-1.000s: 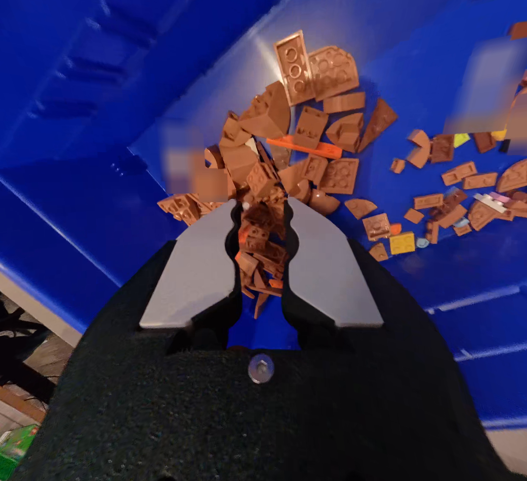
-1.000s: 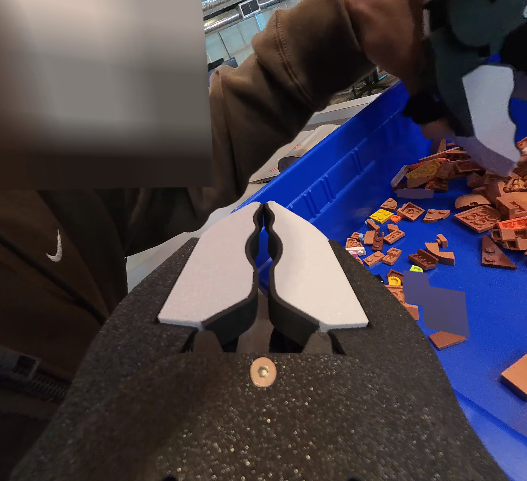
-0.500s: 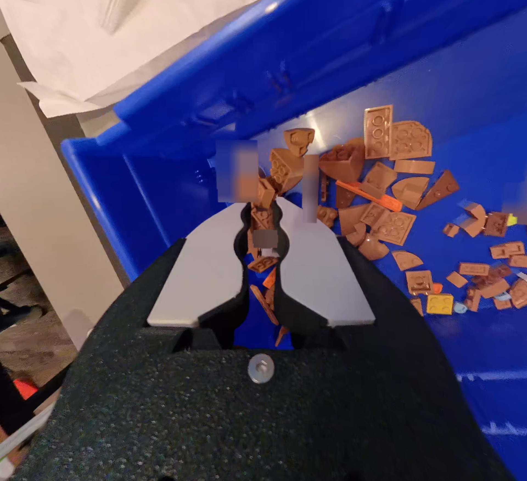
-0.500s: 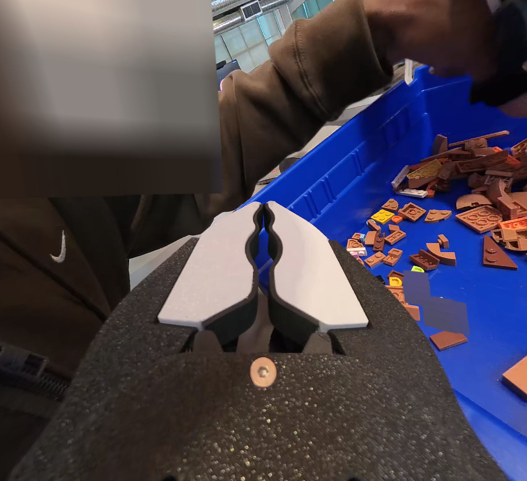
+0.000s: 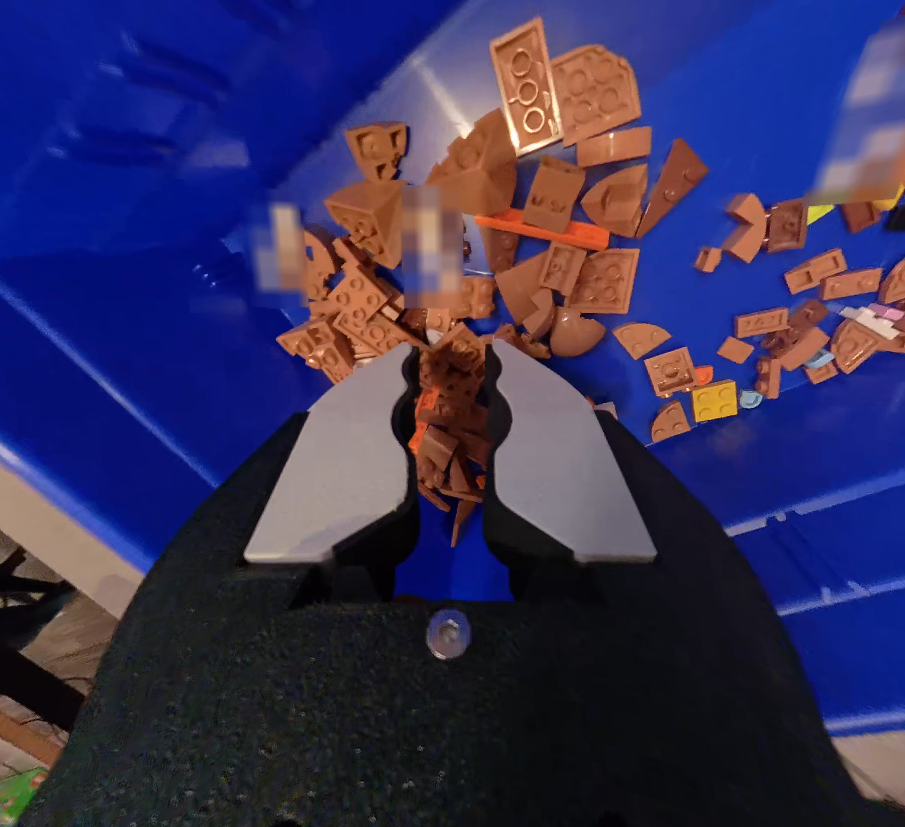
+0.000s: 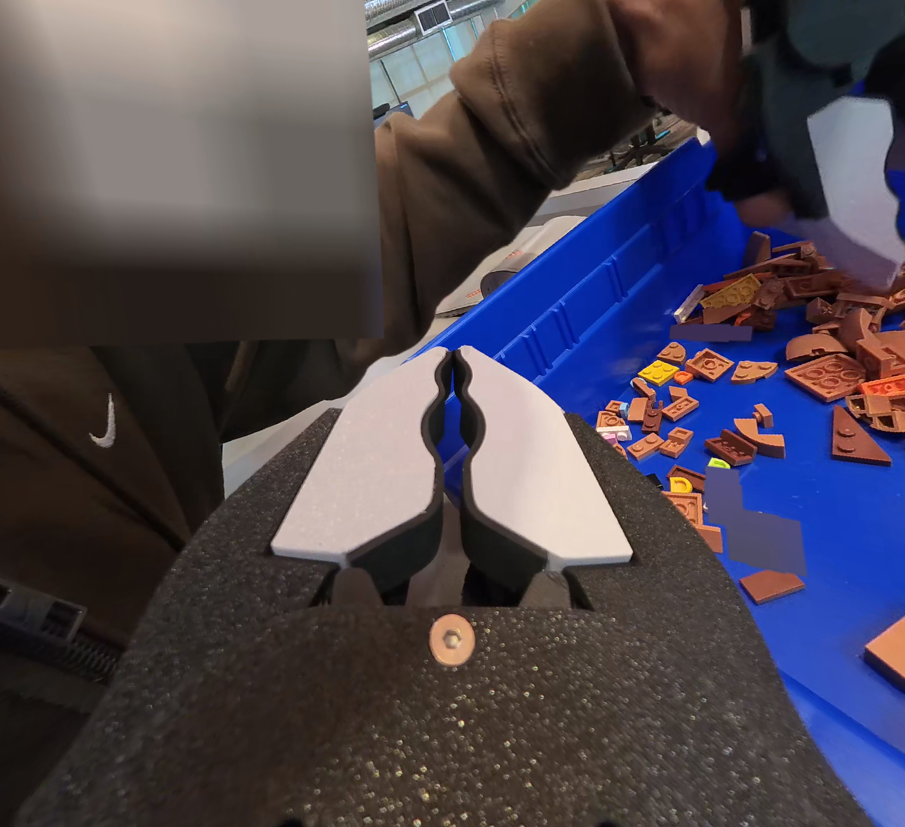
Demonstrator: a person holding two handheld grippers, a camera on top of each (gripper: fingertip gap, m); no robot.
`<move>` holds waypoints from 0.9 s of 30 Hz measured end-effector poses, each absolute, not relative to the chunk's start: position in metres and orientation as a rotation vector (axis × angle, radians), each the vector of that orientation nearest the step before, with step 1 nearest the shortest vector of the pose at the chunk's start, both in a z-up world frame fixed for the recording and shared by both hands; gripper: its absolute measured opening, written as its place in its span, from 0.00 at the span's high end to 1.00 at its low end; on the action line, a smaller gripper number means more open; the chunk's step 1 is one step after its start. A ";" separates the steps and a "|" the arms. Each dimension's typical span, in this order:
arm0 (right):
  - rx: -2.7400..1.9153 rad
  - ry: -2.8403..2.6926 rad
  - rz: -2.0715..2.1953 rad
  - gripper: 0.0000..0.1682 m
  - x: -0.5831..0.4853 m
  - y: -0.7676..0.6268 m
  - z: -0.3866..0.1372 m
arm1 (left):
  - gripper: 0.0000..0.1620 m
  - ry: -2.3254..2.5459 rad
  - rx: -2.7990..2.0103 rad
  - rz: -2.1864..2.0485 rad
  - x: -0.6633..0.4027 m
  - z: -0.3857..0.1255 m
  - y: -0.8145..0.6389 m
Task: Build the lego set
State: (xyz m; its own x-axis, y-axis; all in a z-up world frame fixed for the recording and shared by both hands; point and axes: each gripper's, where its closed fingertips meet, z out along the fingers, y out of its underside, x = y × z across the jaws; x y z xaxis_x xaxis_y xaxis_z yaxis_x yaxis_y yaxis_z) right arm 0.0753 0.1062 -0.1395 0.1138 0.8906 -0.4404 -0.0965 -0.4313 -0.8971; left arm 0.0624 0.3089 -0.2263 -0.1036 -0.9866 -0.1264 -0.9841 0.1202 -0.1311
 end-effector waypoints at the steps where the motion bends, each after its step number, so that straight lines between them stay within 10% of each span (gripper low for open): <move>1: -1.536 -0.809 1.456 1.00 0.075 0.106 -0.139 | 0.84 2.225 -1.966 -0.013 0.063 -0.230 0.309; 18: -1.530 -0.804 1.464 1.00 0.076 0.106 -0.139 | 0.96 2.052 -1.850 -0.143 0.099 -0.200 0.322; 27: -1.528 -0.801 1.467 1.00 0.076 0.106 -0.138 | 0.82 1.862 -1.928 -0.221 0.105 -0.187 0.330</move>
State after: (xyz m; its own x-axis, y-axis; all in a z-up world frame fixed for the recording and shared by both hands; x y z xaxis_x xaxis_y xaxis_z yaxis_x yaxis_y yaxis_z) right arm 0.0763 0.1064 -0.1382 0.1072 0.8893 -0.4445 -0.1070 -0.4341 -0.8945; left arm 0.1049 0.3303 -0.1872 0.0766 -0.9787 -0.1906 -0.9069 0.0111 -0.4212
